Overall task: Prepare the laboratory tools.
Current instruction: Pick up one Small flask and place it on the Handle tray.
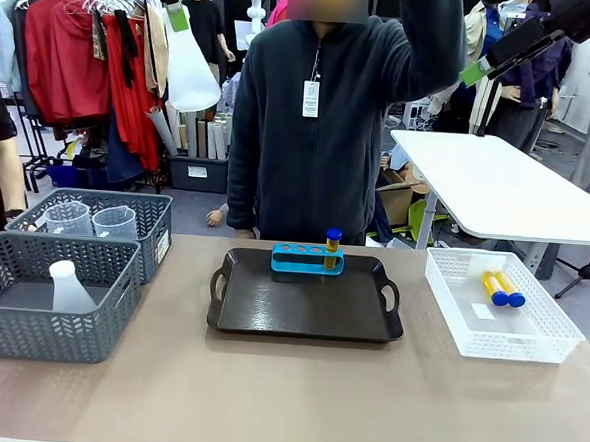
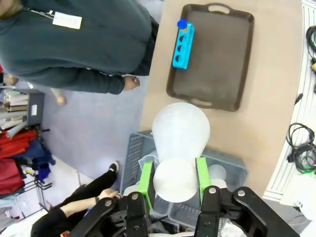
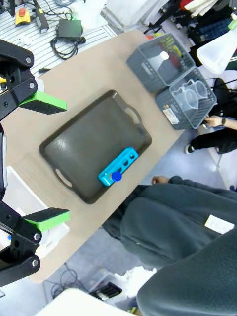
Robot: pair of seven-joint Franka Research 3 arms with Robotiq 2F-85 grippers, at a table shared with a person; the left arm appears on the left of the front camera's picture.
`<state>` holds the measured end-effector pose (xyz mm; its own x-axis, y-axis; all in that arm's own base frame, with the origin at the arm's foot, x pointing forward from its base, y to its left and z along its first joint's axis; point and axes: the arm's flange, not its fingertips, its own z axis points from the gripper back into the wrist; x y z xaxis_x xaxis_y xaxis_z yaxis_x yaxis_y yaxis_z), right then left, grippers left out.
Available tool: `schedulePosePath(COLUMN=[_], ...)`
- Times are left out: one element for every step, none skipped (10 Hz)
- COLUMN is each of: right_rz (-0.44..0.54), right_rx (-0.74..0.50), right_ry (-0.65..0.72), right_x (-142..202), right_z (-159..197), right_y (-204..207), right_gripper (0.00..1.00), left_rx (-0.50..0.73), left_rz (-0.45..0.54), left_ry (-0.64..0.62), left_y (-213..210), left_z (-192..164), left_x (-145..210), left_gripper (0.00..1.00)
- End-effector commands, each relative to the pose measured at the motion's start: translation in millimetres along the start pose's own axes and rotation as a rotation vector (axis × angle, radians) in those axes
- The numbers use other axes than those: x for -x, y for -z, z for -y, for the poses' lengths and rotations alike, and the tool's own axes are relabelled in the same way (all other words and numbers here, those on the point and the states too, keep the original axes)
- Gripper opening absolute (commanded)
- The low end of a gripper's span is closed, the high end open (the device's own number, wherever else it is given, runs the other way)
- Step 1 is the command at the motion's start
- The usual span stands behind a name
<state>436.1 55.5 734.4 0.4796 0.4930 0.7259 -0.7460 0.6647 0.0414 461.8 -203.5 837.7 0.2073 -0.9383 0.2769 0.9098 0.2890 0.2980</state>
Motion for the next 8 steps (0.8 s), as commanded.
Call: schedulePosePath(right_rz=[0.001,0.001,0.001,0.001,0.001,0.001,0.001,0.001], right_rx=[0.000,0.000,0.000,0.000,0.000,0.000,0.000,0.000], right_ry=[-0.004,-0.004,-0.004,-0.004,-0.004,-0.004,-0.004,-0.004], right_x=[0.0,0.0,0.0,0.0,0.0,0.0,0.0,0.0], right_z=[-0.3,-0.3,-0.3,-0.3,-0.3,-0.3,-0.3,-0.3], right_y=[-1.6,-1.6,-1.6,-1.6,-1.6,-1.6,-1.6,-1.6], right_gripper=[1.00,1.00,1.00,1.00,1.00,1.00,1.00,1.00], left_rx=[0.028,0.060,0.063,0.085,0.112,0.161,0.205,0.248], left_rz=[-0.005,0.002,0.007,0.026,0.034,0.046,0.051,0.056], left_ry=[0.040,0.070,0.088,0.107,0.127,0.145,0.159,0.171], left_y=[12.5,21.6,29.5,37.7,48.3,61.4,75.2,88.2], left_z=[6.4,15.5,21.6,27.3,36.0,47.3,60.3,72.6], left_x=[-8.9,-17.5,-25.6,-32.8,-40.8,-46.7,-52.6,-58.5], left_gripper=[0.00,0.00,0.00,0.00,0.00,0.00,0.00,0.00])
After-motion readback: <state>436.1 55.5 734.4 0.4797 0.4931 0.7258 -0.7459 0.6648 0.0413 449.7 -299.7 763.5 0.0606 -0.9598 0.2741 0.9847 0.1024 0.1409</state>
